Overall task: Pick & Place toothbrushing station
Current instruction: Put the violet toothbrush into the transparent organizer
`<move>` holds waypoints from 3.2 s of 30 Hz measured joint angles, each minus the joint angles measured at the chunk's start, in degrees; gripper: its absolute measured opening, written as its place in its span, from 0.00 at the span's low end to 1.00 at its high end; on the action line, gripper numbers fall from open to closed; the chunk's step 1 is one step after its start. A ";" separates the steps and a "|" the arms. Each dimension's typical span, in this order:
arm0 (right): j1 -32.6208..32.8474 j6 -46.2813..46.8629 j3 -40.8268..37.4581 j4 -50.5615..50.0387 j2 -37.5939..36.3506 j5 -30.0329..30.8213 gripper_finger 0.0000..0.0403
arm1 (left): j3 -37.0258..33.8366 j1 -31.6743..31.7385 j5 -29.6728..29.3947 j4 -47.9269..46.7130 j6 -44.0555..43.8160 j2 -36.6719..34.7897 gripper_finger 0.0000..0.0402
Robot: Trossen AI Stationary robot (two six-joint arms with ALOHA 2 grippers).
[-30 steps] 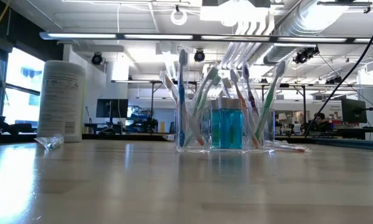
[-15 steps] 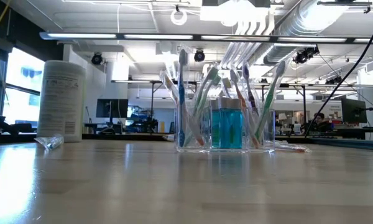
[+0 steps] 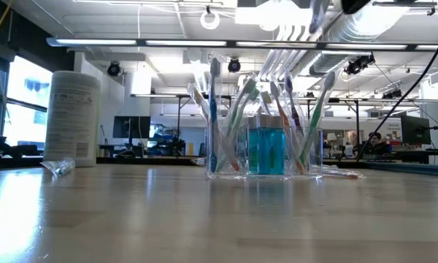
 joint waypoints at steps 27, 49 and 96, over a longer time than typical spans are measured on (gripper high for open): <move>-9.80 14.78 -2.99 -32.11 -12.46 19.93 0.03 | -0.06 -12.29 -35.19 -23.14 -9.90 -3.06 0.57; -23.69 13.77 -12.90 -5.81 -0.77 7.02 0.03 | -0.06 -12.22 -35.20 -26.43 -13.68 -3.00 0.57; -23.64 6.95 -12.85 -4.70 -12.15 2.10 0.34 | -0.06 -12.22 -35.45 -28.08 -13.57 -2.95 0.57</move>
